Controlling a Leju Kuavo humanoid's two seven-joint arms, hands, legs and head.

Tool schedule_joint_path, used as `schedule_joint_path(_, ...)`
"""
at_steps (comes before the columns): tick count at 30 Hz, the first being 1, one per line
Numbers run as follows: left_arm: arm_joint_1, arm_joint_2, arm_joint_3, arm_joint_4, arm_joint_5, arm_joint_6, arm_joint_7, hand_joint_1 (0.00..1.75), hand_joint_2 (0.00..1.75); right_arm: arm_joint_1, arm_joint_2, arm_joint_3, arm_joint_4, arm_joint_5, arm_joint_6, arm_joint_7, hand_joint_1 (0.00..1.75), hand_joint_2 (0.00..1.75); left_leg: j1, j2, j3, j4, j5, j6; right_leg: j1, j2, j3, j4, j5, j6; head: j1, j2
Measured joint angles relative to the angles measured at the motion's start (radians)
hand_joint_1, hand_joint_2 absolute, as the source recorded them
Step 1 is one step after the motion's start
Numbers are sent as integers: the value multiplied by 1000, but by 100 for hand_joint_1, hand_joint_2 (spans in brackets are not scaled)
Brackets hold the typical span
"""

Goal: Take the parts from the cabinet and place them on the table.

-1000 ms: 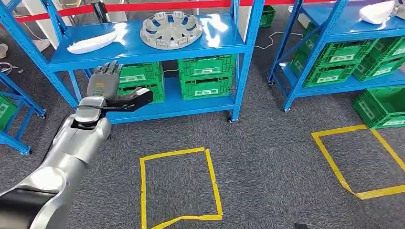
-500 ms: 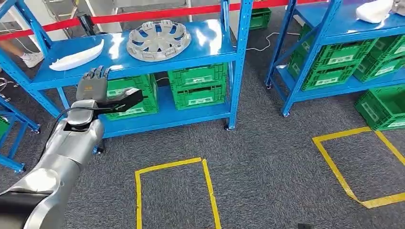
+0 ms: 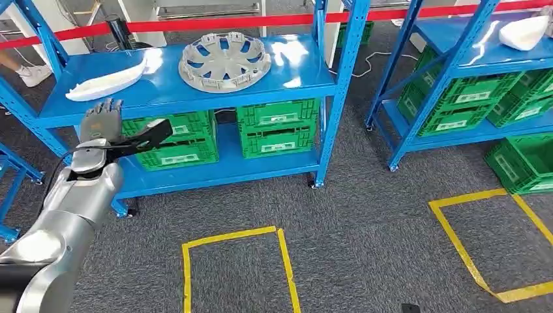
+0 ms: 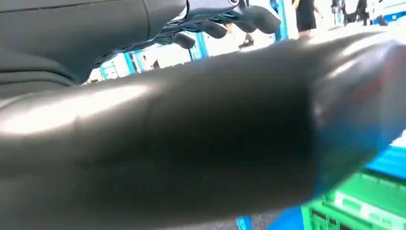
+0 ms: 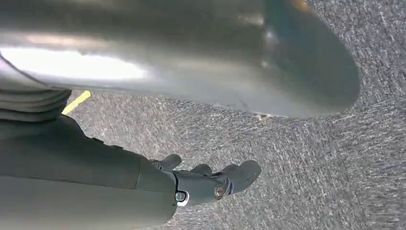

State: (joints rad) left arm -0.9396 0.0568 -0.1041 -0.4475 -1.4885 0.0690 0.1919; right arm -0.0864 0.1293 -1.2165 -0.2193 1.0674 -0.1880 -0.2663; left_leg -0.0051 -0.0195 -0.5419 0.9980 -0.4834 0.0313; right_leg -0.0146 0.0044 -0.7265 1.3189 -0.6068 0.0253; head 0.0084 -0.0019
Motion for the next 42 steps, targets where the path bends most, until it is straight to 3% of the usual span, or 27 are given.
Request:
schedule_joint_path(1,4,0,0,2,0,1,-4,0,0,1,0,0,0,0,0,0,0,0,0,-4,10,1,-9,-2,0,0,-15,-10,11,0,0,0)
schedule_joint_path(2,8,0,1,2,0,3,-7,0,0,2,0,0,0,0,0,0,0,0,0,-9,23,2,-20,-5,0,0,-11,-61,47,0,0,0)
schedule_joint_path(5,9,-3,2,4,0,12,-11,0,0,6,-2,0,0,0,0,-2,0,0,1,-16,50,3,-54,-12,0,20,37,-295,241,-14,0,0)
schedule_joint_path(6,9,-8,2,6,0,17,-15,0,0,5,-2,0,0,1,-1,-2,0,0,-2,-26,55,4,-61,-20,5,21,38,-300,205,-19,0,0)
schedule_joint_path(9,13,-8,2,2,-2,29,-22,0,0,5,-2,0,0,0,-3,-3,0,0,-1,-34,62,1,-55,-39,7,5,55,-305,209,-42,0,0)
schedule_joint_path(10,12,-8,2,-2,-2,31,-22,0,0,4,-1,0,0,0,-3,-4,0,0,0,-28,44,24,-53,-43,2,3,70,-311,206,-50,1,0)
schedule_joint_path(12,9,-8,2,-2,-3,37,-22,0,0,1,-1,0,0,0,-5,-5,0,0,1,4,-21,150,-55,-57,1,-4,92,-316,192,-64,-2,0)
schedule_joint_path(14,13,-8,3,-1,-4,37,-16,0,0,1,-1,0,0,0,-5,-3,0,0,7,8,-112,276,-121,-62,0,-8,110,-316,176,-63,-2,0)
schedule_joint_path(15,15,-8,3,-1,-5,37,-15,0,0,1,-1,0,0,0,-5,-2,0,0,10,9,-149,310,-155,-64,0,-11,120,-315,167,-62,-3,0)
schedule_joint_path(16,16,-8,3,-1,-5,37,-15,0,0,2,-1,0,0,0,-5,-2,0,0,11,10,-167,308,-158,-65,-1,-14,130,-314,158,-60,-2,0)
schedule_joint_path(17,15,-7,3,-1,-5,37,-14,0,0,2,-1,0,0,0,-5,-2,0,0,12,13,-167,270,-128,-67,-1,-18,143,-314,149,-58,-3,0)
schedule_joint_path(19,13,-7,3,-2,-6,37,-13,0,0,1,0,0,0,0,-5,-1,0,0,12,27,-121,112,11,-62,-3,-26,172,-314,129,-52,-2,0)
schedule_joint_path(20,12,-7,3,-2,-7,37,-13,0,0,1,0,0,0,0,-6,0,0,0,11,56,-99,31,86,-57,-2,-30,179,-315,120,-46,-3,0)
schedule_joint_path(21,9,-6,3,-1,-8,37,-13,0,0,0,0,0,0,0,-7,0,0,0,7,72,-104,4,75,-54,3,-34,187,-305,110,-41,-4,0)
schedule_joint_path(22,8,-10,3,-2,-9,37,-14,0,0,-1,0,0,0,-1,-11,-1,0,0,6,68,-103,13,59,-44,5,-36,183,-309,105,-33,-3,0)
schedule_joint_path(23,9,-10,3,-5,-9,37,-13,0,0,-1,0,0,0,-3,-13,-3,0,0,2,59,-102,16,79,-39,4,-44,185,-310,99,-25,-5,0)
schedule_joint_path(25,5,-10,3,-12,-9,38,-10,0,0,-1,0,0,0,-3,-14,-3,0,0,8,42,-98,16,78,-29,6,-57,194,-311,87,-12,-4,0)
schedule_joint_path(27,-1,-13,3,-19,-9,39,-9,0,0,-2,1,0,0,-3,-16,-4,0,0,11,32,-89,12,72,-15,-1,-23,168,-246,52,-4,-3,0)
schedule_joint_path(30,-1,-19,3,-18,-9,39,-9,0,0,0,1,0,0,-3,-16,-3,0,0,6,16,-85,13,61,-3,0,-10,21,2,-41,2,-3,0)
schedule_joint_path(31,2,-20,3,-18,-9,39,-9,0,0,1,1,0,0,-3,-16,-3,0,0,5,9,-83,15,57,-3,0,-10,-8,32,-32,2,-3,0)
schedule_joint_path(32,5,-21,3,-18,-9,40,-6,0,0,1,1,0,0,-3,-16,-3,0,0,4,2,-77,18,51,-4,0,-10,-12,6,6,-1,-3,0)
schedule_joint_path(33,5,-21,3,-18,-9,43,-3,0,0,0,1,0,0,-3,-16,-3,0,0,4,-2,-71,21,44,-6,0,-10,8,-60,58,-5,-3,0)
schedule_joint_path(35,4,-21,4,-19,-9,53,7,0,0,0,1,0,0,-3,-16,-3,0,0,4,-7,-53,29,26,-12,1,-8,87,-255,171,-16,-3,0)
schedule_joint_path(36,3,-21,7,-19,-9,55,10,0,0,-1,1,0,0,-3,-14,-3,0,0,-3,-9,-52,31,21,-18,8,-5,100,-275,150,-21,-4,0)
schedule_joint_path(39,8,-14,13,-23,-9,66,14,0,0,0,1,0,0,-1,-12,-5,0,0,1,-13,-50,25,17,-35,10,-5,105,-283,148,-33,-4,0)
schedule_joint_path(41,15,-10,16,-32,-7,72,14,0,0,-1,2,0,0,1,-12,-9,0,0,-2,-10,-50,24,8,-48,-2,-7,120,-299,153,-46,-3,0)
schedule_joint_path(42,13,-7,16,-33,-7,78,12,0,0,-1,2,0,0,2,-11,-10,0,0,-1,0,-61,60,-11,-54,-2,-6,127,-302,149,-53,-12,0)
